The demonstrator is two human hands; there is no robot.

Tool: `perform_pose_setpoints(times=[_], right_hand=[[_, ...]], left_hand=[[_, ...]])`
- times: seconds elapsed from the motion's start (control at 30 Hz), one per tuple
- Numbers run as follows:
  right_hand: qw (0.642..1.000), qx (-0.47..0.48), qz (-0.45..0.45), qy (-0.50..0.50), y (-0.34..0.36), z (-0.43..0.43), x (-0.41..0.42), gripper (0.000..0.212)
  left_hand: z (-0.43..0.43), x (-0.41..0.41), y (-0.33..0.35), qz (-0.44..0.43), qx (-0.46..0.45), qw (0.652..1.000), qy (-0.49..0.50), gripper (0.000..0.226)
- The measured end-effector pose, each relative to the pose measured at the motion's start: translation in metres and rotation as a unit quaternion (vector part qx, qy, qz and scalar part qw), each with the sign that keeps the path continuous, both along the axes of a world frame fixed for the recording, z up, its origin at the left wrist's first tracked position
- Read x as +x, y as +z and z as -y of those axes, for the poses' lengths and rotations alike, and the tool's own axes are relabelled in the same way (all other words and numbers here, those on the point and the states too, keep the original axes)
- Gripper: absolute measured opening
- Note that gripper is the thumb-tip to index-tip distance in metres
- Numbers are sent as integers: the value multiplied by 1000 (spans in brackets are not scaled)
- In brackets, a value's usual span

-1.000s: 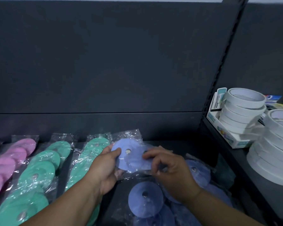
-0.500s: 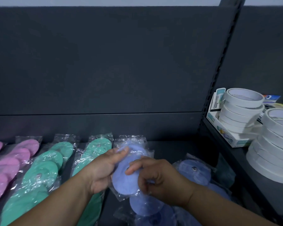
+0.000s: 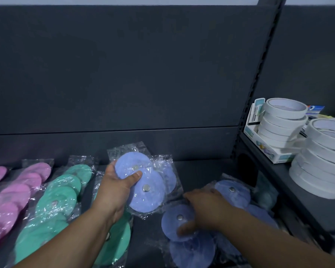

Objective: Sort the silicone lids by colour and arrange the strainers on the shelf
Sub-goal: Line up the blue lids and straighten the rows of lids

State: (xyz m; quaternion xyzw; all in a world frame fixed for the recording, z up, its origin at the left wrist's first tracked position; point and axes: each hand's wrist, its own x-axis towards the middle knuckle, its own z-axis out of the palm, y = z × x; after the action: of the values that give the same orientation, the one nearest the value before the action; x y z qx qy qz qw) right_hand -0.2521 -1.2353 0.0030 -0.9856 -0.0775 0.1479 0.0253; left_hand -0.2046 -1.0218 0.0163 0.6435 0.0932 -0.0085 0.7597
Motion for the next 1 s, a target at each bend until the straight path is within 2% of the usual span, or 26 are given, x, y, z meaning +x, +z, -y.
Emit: perform_pose_setpoints(times=[0.1,0.17,0.23,0.3,0.4,0.47,0.53,0.67,0.7,0.73,0.83,1.0], right_hand=[[1000,-14,-16,-9,-4,-6,2,88],[1000,20,-1,-24,-1,-11,4,91],[991,119,8,-67,6,-13,4,86],[961,239,3,-141,17,-15,5,66],[870,424,-25,-251,32,-10,1,25],[805,511,-31,-299,40,-8,-6,12],[731,589,-2,-344,46,-5,-11,9],[535,732,54,-418,50,-21,-22,3],[508,753,40,-417,46,-31,-26,5],[502,760,16,-412,41,-43,-31,8],[536,742,-39,-401,25,-83,-43,21],[570,713,-41,-405,10,-107,-47,46]], left_hand=[[-12,-4,-2,7,6,1000,-8,51],[-23,-6,-3,11,7,1000,-11,50],[-32,-7,-3,16,6,1000,-9,48],[-42,-5,-2,18,4,1000,-11,50],[-53,-1,0,11,-6,1000,-17,51],[-57,-1,1,12,-13,1000,-19,50],[-59,-2,-1,19,-18,999,-20,51],[-58,-5,-4,29,-34,999,-21,40],[-56,-5,-6,28,-36,999,-21,39],[-53,-5,-6,23,-40,999,-22,38],[-42,-3,-8,8,-81,997,-14,39],[-23,2,-5,7,-132,991,7,35]])
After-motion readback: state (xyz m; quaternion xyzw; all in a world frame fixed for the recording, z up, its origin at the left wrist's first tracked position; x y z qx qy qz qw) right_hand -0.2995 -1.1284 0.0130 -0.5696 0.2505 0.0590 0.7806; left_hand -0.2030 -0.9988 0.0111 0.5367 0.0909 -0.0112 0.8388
